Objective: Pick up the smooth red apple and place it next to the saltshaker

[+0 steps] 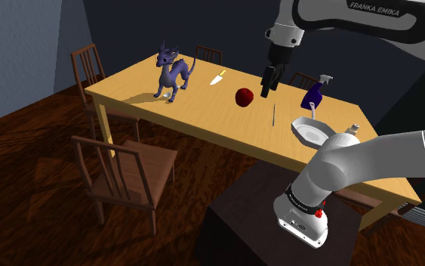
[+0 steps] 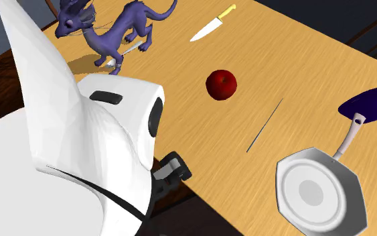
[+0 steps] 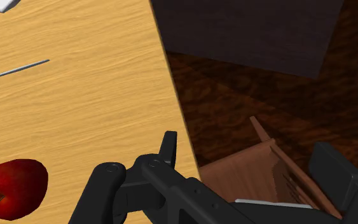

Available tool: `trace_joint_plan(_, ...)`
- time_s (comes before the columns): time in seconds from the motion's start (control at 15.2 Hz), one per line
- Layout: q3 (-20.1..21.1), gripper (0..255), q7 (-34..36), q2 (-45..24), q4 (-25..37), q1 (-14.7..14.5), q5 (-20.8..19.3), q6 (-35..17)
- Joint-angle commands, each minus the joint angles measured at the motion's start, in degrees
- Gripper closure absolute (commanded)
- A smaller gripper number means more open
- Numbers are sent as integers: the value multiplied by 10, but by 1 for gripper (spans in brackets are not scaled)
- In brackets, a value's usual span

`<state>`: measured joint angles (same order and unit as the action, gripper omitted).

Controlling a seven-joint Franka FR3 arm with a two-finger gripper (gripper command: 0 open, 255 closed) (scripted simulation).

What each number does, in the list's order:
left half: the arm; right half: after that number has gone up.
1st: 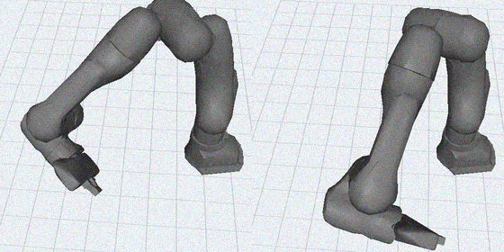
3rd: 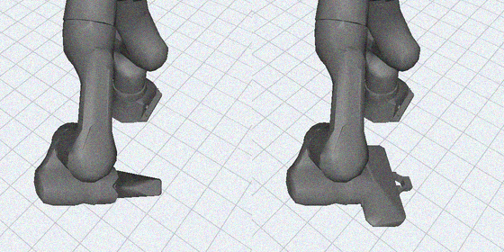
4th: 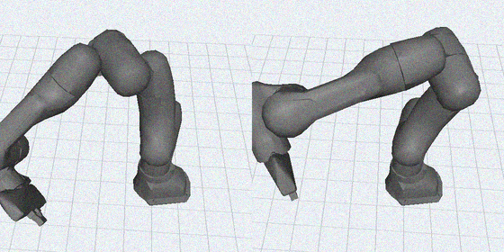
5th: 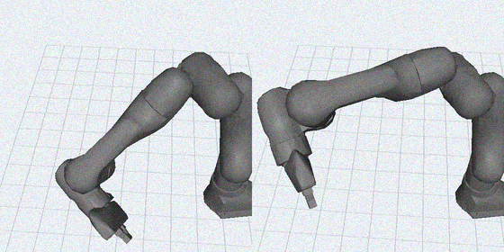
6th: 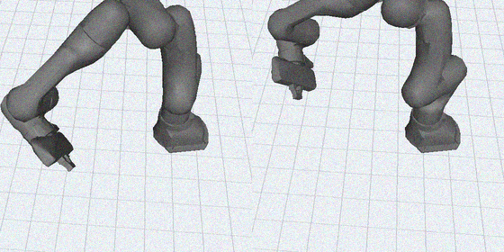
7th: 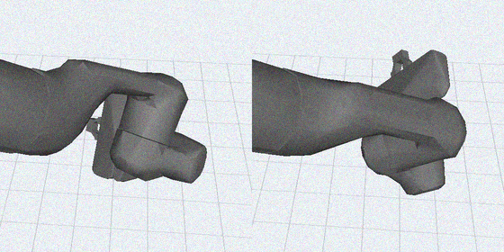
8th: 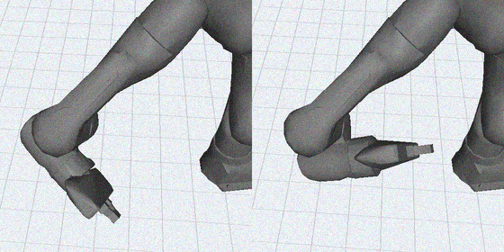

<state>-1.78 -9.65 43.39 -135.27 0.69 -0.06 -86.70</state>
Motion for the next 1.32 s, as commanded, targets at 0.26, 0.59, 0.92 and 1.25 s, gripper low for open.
trace_joint_plan(0.26, -34, 0, -36, -38, -10, 14, -27, -66)
trace_joint_plan(0.59, -77, 0, -79, -99, -7, 29, -52, -148)
trace_joint_plan(0.92, -119, 0, -123, -174, 15, 40, -62, -226)
trace_joint_plan(1.25, -160, 0, -171, -260, 56, 46, -54, -295)
